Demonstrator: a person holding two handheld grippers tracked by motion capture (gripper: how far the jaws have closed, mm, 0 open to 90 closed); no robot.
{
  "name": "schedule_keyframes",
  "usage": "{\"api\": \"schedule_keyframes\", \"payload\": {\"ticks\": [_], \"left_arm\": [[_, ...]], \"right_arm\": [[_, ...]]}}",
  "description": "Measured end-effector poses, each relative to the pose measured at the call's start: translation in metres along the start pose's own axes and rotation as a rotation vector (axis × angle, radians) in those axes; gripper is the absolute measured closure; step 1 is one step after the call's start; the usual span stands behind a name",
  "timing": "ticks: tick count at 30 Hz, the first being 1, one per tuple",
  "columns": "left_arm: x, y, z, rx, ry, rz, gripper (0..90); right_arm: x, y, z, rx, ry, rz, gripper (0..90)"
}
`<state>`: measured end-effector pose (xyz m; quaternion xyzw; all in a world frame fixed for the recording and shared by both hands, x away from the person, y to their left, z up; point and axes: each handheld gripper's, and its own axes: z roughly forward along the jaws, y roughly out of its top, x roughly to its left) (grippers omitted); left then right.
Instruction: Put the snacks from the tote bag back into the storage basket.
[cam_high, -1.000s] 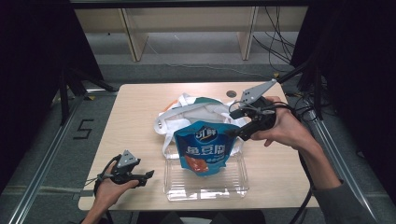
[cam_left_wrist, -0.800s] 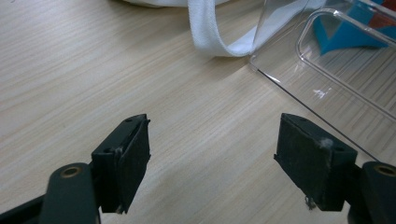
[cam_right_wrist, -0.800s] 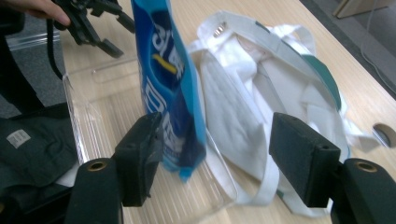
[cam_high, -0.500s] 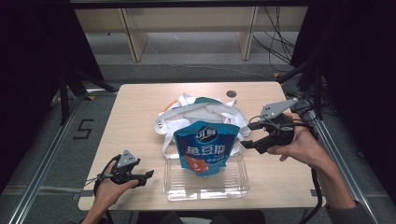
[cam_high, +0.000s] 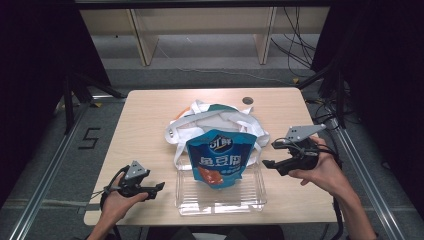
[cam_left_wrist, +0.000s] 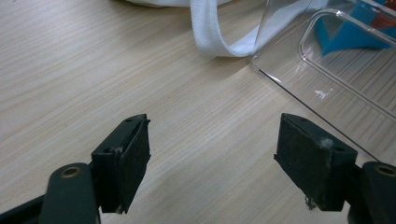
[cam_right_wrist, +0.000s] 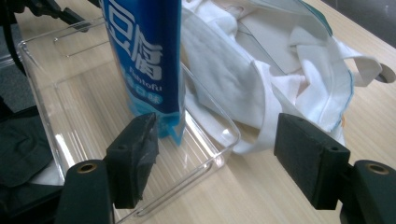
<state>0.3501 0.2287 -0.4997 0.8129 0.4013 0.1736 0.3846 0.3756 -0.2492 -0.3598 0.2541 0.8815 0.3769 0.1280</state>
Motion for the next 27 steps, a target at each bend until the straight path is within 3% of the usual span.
{"api": "schedule_keyframes", "payload": {"ticks": [4, 9, 12, 18, 22, 27], "left_arm": [[0.001, 0.001, -0.001, 0.007, 0.0, -0.002, 24.8], [0.0, 0.0, 0.0, -0.003, 0.002, -0.01, 24.5], [0.0, 0.001, 0.001, 0.003, 0.0, -0.019, 24.4], [0.001, 0.001, 0.0, -0.005, 0.007, -0.004, 24.4], [0.001, 0.001, 0.0, -0.005, 0.002, -0.018, 24.4], [0.0, 0.001, 0.001, -0.005, 0.002, -0.021, 24.4]], "right_arm": [[-0.003, -0.018, 0.006, -0.034, -0.008, 0.022, 30.8], [-0.002, -0.039, 0.011, -0.016, -0.007, 0.085, 30.8], [-0.002, -0.048, 0.013, -0.022, -0.023, 0.067, 30.8], [0.005, -0.061, 0.019, -0.035, -0.025, 0.097, 30.8], [0.007, -0.072, 0.019, -0.065, -0.032, 0.089, 30.8], [0.012, -0.086, 0.017, -0.059, -0.068, 0.13, 30.7]]}}
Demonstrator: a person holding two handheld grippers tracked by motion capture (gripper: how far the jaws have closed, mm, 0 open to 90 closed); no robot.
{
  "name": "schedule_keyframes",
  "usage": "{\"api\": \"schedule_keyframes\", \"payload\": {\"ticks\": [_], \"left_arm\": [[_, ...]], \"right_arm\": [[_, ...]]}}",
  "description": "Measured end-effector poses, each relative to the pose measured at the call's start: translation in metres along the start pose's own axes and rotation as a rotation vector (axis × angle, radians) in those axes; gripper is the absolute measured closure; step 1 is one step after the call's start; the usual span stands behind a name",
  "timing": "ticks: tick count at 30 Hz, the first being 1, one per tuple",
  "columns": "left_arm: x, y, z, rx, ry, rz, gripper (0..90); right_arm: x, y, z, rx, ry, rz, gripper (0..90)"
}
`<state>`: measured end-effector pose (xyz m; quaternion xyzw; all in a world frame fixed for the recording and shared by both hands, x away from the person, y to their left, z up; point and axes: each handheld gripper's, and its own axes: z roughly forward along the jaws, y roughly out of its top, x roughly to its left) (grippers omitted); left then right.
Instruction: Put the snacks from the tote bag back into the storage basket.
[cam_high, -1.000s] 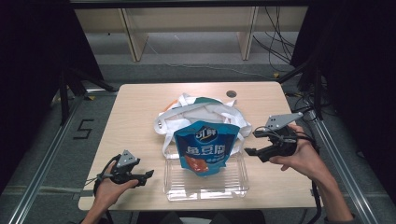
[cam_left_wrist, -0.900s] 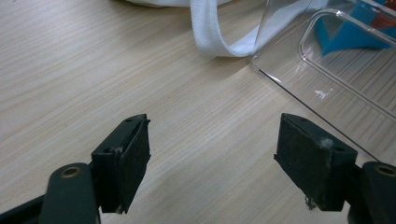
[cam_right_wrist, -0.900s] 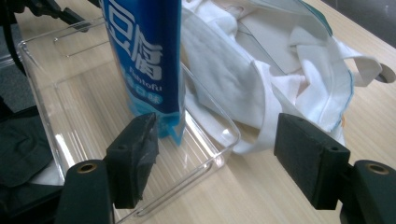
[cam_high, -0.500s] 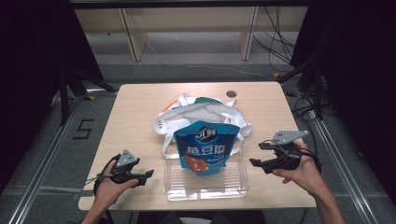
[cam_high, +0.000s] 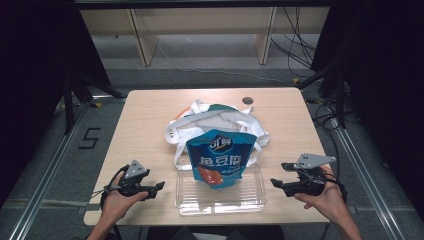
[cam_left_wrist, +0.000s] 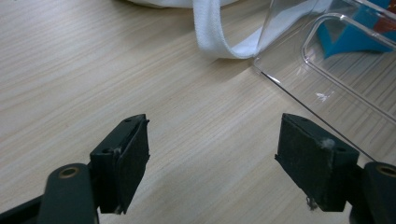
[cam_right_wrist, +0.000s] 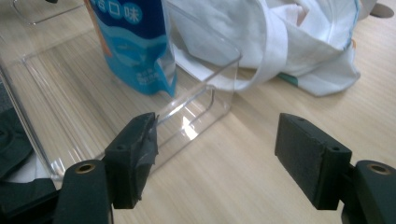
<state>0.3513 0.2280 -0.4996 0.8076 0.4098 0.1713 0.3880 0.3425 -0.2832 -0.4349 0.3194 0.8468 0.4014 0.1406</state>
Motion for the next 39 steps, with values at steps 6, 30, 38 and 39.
{"api": "schedule_keyframes", "payload": {"ticks": [6, 30, 38, 39], "left_arm": [[0.001, 0.0, -0.001, -0.002, 0.007, 0.013, 24.4], [-0.001, 0.001, -0.004, -0.004, 0.005, 0.03, 24.4], [-0.001, 0.0, -0.003, -0.012, 0.006, 0.03, 24.4], [-0.001, 0.0, -0.003, -0.012, 0.005, 0.03, 24.4]], "right_arm": [[-0.003, -0.018, -0.002, -0.018, -0.012, 0.035, 30.7], [0.011, -0.054, -0.01, 0.003, -0.068, 0.064, 30.3], [0.017, -0.064, -0.009, 0.045, -0.092, 0.077, 28.9], [0.017, -0.065, -0.009, 0.049, -0.09, 0.077, 28.9]]}}
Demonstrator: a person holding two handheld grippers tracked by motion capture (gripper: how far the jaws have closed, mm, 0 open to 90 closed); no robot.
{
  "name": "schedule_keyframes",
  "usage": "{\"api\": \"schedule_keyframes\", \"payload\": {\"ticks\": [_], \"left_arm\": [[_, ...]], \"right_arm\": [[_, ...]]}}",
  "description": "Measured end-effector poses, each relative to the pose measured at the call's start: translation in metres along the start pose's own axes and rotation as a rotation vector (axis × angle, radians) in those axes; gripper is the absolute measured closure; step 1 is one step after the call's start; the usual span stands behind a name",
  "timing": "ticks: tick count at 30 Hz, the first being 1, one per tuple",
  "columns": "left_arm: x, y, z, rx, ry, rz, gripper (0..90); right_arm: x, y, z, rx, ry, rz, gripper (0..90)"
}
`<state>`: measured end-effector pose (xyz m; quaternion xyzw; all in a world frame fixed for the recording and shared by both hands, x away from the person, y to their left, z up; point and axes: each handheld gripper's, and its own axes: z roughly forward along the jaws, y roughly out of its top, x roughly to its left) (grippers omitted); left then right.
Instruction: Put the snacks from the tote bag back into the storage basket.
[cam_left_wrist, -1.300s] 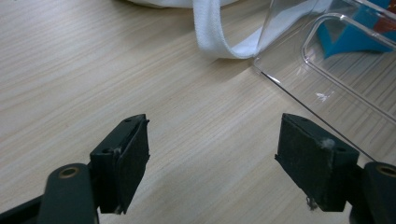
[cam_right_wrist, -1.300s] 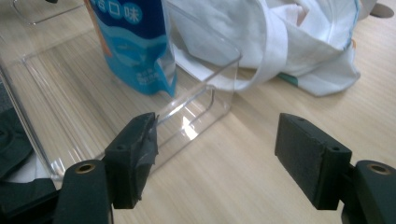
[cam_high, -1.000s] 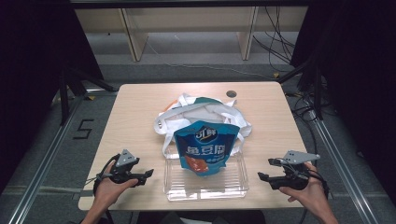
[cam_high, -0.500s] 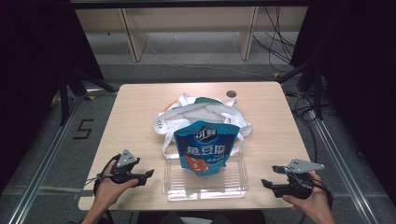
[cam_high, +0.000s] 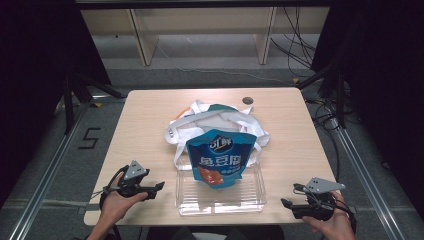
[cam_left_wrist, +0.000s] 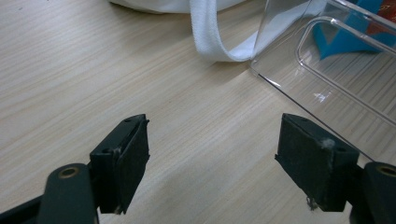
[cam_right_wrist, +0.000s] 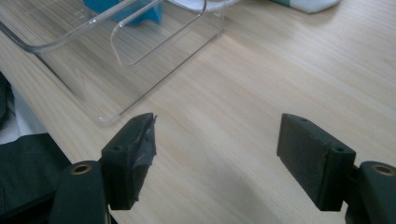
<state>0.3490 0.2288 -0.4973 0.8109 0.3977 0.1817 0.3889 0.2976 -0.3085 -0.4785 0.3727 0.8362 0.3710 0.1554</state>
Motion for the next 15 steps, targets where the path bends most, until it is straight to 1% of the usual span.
{"api": "schedule_keyframes", "payload": {"ticks": [1, 3, 4, 5, 6, 7, 8, 9, 10, 11, 12, 13, 14, 15], "left_arm": [[-0.001, 0.0, 0.0, -0.001, -0.002, -0.012, 24.4], [0.0, -0.001, 0.001, -0.003, -0.004, -0.013, 24.4], [-0.001, 0.0, 0.0, 0.0, 0.0, -0.011, 24.4], [0.0, 0.0, 0.0, 0.001, 0.001, 0.004, 24.4], [0.0, 0.0, 0.0, 0.002, 0.001, 0.002, 24.4], [0.0, 0.0, 0.0, 0.001, 0.0, 0.0, 24.4], [0.0, 0.0, 0.0, 0.001, 0.002, 0.001, 24.4], [0.0, 0.0, 0.0, 0.001, 0.002, 0.002, 24.4], [-0.001, -0.001, 0.001, -0.003, -0.001, -0.013, 24.4], [-0.001, 0.0, 0.001, 0.0, 0.0, -0.008, 24.4], [0.0, 0.0, 0.0, -0.001, 0.001, 0.007, 24.4], [0.0, 0.0, 0.0, 0.0, 0.001, 0.005, 24.4], [0.0, 0.0, 0.0, 0.0, 0.001, 0.004, 24.4], [0.0, 0.0, 0.001, -0.003, 0.001, 0.0, 24.4]], "right_arm": [[0.0, -0.001, 0.0, 0.001, 0.001, 0.002, 28.9], [0.001, -0.003, -0.001, -0.001, -0.005, 0.006, 29.3], [0.004, -0.005, -0.002, 0.015, -0.005, 0.04, 30.2], [0.003, -0.006, -0.002, 0.008, -0.011, 0.009, 30.0], [0.004, -0.007, -0.003, 0.02, -0.02, 0.004, 29.3], [0.006, -0.009, -0.002, 0.012, -0.019, 0.004, 29.0], [0.008, -0.01, -0.004, 0.035, -0.012, 0.03, 28.2], [0.008, -0.012, -0.003, 0.02, -0.022, 0.025, 27.0], [0.006, -0.013, -0.002, 0.016, -0.021, 0.0, 26.2], [0.008, -0.015, -0.002, 0.03, -0.009, 0.017, 26.1], [0.006, -0.017, -0.002, 0.027, -0.029, -0.008, 26.1], [0.007, -0.018, -0.002, 0.033, -0.028, -0.002, 26.1], [0.008, -0.018, -0.002, 0.04, -0.021, 0.019, 26.0], [0.007, -0.019, -0.002, 0.041, -0.021, 0.018, 26.0]]}}
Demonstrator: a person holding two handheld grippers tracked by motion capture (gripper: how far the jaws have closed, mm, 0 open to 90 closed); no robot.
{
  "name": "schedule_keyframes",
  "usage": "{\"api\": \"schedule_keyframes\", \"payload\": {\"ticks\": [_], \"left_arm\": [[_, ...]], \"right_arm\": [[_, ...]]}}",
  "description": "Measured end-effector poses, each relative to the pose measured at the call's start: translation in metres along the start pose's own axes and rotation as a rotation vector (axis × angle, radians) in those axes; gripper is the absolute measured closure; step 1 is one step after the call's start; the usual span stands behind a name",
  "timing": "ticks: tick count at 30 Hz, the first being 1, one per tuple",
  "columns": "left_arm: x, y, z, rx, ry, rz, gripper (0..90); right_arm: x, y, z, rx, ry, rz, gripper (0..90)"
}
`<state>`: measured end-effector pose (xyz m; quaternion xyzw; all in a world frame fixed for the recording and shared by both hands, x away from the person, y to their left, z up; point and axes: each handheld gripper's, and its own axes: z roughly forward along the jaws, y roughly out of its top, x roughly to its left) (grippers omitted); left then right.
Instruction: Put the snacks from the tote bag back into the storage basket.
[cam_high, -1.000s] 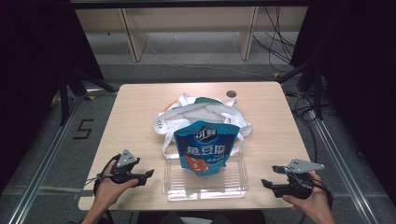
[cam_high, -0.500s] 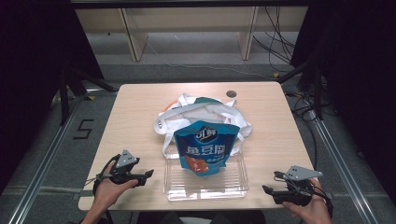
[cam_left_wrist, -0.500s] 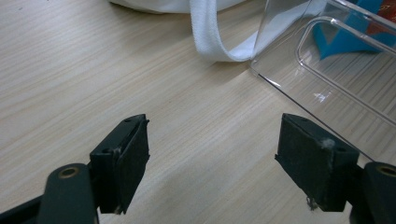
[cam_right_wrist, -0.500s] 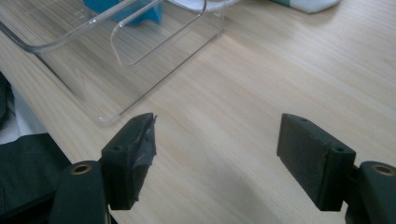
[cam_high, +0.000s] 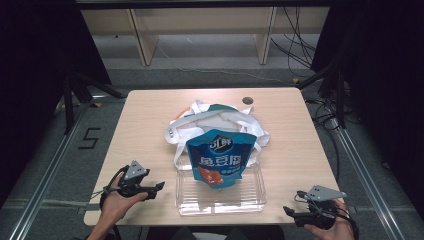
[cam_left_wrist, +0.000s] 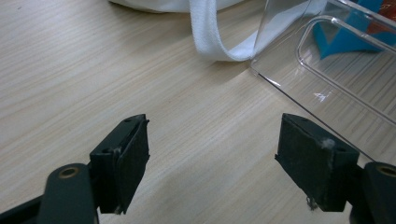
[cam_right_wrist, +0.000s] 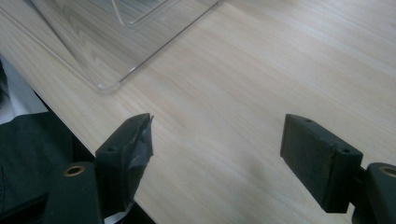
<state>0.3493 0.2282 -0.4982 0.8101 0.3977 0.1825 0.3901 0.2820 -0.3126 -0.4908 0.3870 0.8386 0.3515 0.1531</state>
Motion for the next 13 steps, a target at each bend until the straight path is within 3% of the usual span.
{"api": "schedule_keyframes", "payload": {"ticks": [1, 4, 7, 9, 10, 13], "left_arm": [[-0.0006, -0.0002, 0.0002, 0.005, -0.004, -0.016, 24.4], [0.0007, 0.0001, -0.0006, 0.011, -0.002, 0.006, 24.4], [0.0002, 0.0, -0.0001, 0.004, -0.003, 0.001, 24.4], [0.0, -0.0001, -0.0002, 0.013, -0.005, -0.01, 24.4], [0.0, -0.0001, -0.0002, 0.014, -0.006, -0.01, 24.4], [0.0007, 0.0001, -0.0005, 0.011, -0.002, 0.01, 24.4]], "right_arm": [[0.0006, -0.0018, 0.0006, -0.006, -0.014, -0.002, 26.0], [-0.0021, -0.0019, 0.0, 0.001, -0.015, -0.007, 25.8], [-0.0041, -0.003, 0.0008, -0.006, -0.024, -0.019, 25.8], [-0.0021, -0.003, -0.0001, 0.014, -0.012, 0.021, 25.8], [-0.0045, -0.0028, 0.0009, 0.015, 0.012, 0.001, 25.8], [-0.0051, -0.004, 0.002, -0.002, -0.018, -0.016, 25.8]]}}
